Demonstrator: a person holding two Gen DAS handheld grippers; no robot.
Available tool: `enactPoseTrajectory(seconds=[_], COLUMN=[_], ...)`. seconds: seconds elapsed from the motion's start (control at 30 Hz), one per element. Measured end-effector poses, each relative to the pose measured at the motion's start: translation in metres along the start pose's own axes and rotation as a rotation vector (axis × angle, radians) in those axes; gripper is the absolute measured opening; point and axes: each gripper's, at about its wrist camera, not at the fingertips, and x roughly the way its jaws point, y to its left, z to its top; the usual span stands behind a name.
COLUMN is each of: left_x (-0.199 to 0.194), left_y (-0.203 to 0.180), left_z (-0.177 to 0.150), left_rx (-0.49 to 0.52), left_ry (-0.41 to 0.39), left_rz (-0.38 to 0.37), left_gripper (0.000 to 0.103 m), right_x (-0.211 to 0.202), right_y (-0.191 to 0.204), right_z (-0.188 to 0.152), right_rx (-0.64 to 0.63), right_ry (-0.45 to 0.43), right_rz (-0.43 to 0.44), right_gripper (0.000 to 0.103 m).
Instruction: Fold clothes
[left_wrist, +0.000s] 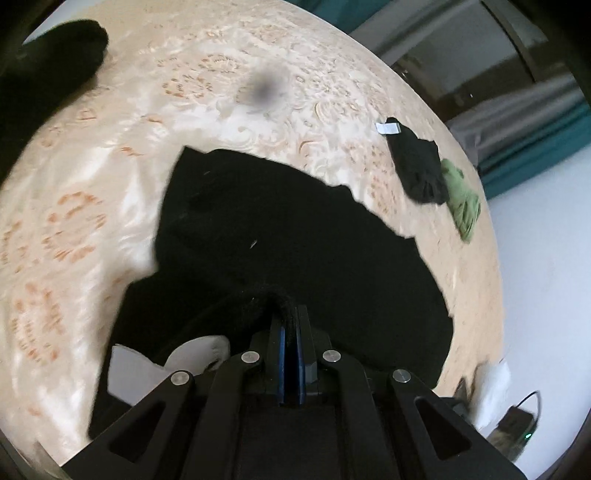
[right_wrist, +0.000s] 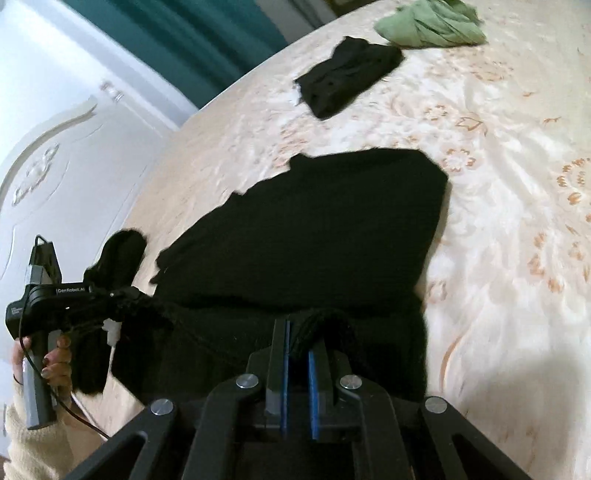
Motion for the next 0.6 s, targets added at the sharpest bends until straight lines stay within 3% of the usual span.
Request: enactPoseTrajectory(seconds=[0.1, 0.27, 0.47, 0.6], left_x=[0.010, 0.006, -0.030, -0.072], left_y=[-0.006, -0.005, 0.014, 0.019], left_z=[0.009, 0.001, -0.023, -0.049], left_rx=[-0.015, 0.025, 0.012, 0.047], left_ry=[0.007, -0.008, 0.001, -0.033], left_rz=[0.008, 0.003, -0.121, -0.137], left_gripper=[0.004, 0.004, 0.004, 0.004], right_x=[0.008, 0.012, -0.017, -0.049], right_y=[-0.009, -0.011, 0.004, 0.030], right_z=[0.012, 0.004, -0.017, -0.035], right_rx=[0.015, 0.004, -0.029, -0.087], right_ry=[0.003, 0.010, -0.021, -0.049], right_rz=[-0.008, -0.021, 0.022, 0.058], right_gripper=[0.006, 0.006, 0.006, 0.006])
